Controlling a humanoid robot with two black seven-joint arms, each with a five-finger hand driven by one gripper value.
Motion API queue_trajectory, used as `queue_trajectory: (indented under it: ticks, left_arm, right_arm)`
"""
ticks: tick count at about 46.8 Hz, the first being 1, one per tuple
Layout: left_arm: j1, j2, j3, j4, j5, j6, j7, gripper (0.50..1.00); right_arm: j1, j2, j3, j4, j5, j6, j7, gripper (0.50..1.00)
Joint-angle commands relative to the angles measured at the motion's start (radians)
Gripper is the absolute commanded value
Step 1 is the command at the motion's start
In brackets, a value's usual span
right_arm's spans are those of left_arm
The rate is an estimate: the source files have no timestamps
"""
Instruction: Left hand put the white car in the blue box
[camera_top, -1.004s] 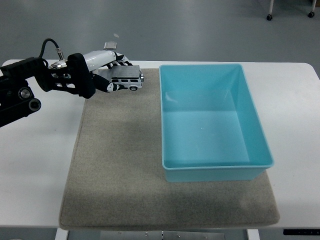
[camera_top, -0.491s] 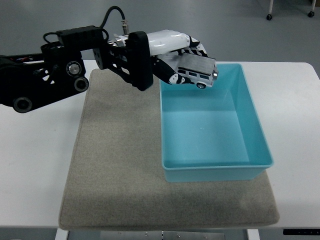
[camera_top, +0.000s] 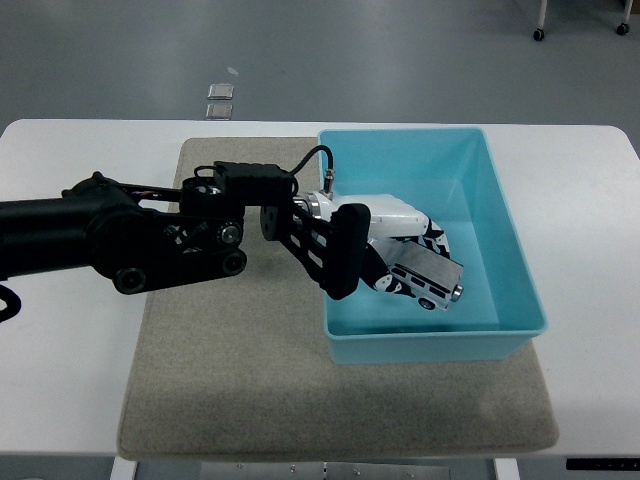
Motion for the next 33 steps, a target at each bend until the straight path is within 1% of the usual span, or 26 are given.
queue_trajectory:
  ticks: [1,8,17,18,20,21,22,27,29,30,33]
  left_arm:
    - [0.017,-0.026,0.002,0.021,0.022,0.000,0.000,0.500]
    - [0.031,-0.046,0.002,0.038,0.048,-0.003,0.002,0.500]
    - [0.033,-0.046,-0.001,0.034,0.047,-0.003,0.003,0.500]
    - [0.033,-0.046,-0.001,0.032,0.047,0.000,0.002,0.522]
    - [0.033,-0.046,-0.002,0.029,0.044,0.007,-0.001,0.687]
    - [0.033,-0.046,-0.002,0.029,0.039,0.010,-0.001,0.747]
    - [0.033,-0.046,-0.002,0.029,0.032,0.010,-0.003,0.786]
    - [0.036,-0.044,-0.004,0.023,0.025,0.010,-0.007,0.913]
    - [0.042,-0.044,-0.008,0.021,0.025,0.010,-0.007,0.975]
    - [0.042,-0.044,-0.008,0.021,0.024,0.010,-0.007,0.992]
    - [0.042,-0.038,-0.010,0.012,0.022,0.007,-0.007,0.994]
  right_arm:
    - [0.000,0.000,0.000,0.001,0.000,0.000,0.000,0.936]
    - [0.000,0.000,0.000,-0.001,0.000,0.000,0.000,0.936]
    - [0.000,0.000,0.000,0.001,0.000,0.000,0.000,0.936]
    - [0.000,0.000,0.000,0.001,0.000,0.000,0.000,0.936]
    - [0.000,0.000,0.000,0.001,0.000,0.000,0.000,0.936]
    - [0.000,0.000,0.000,-0.001,0.000,0.000,0.000,0.936]
    - [0.000,0.000,0.000,0.001,0.000,0.000,0.000,0.936]
    - [-0.001,0.000,0.000,0.001,0.000,0.000,0.000,0.936]
    - [0.000,0.000,0.000,0.001,0.000,0.000,0.000,0.936]
    - [0.000,0.000,0.000,0.001,-0.001,0.000,0.000,0.936]
    - [-0.001,0.000,0.000,0.001,0.000,0.000,0.000,0.936]
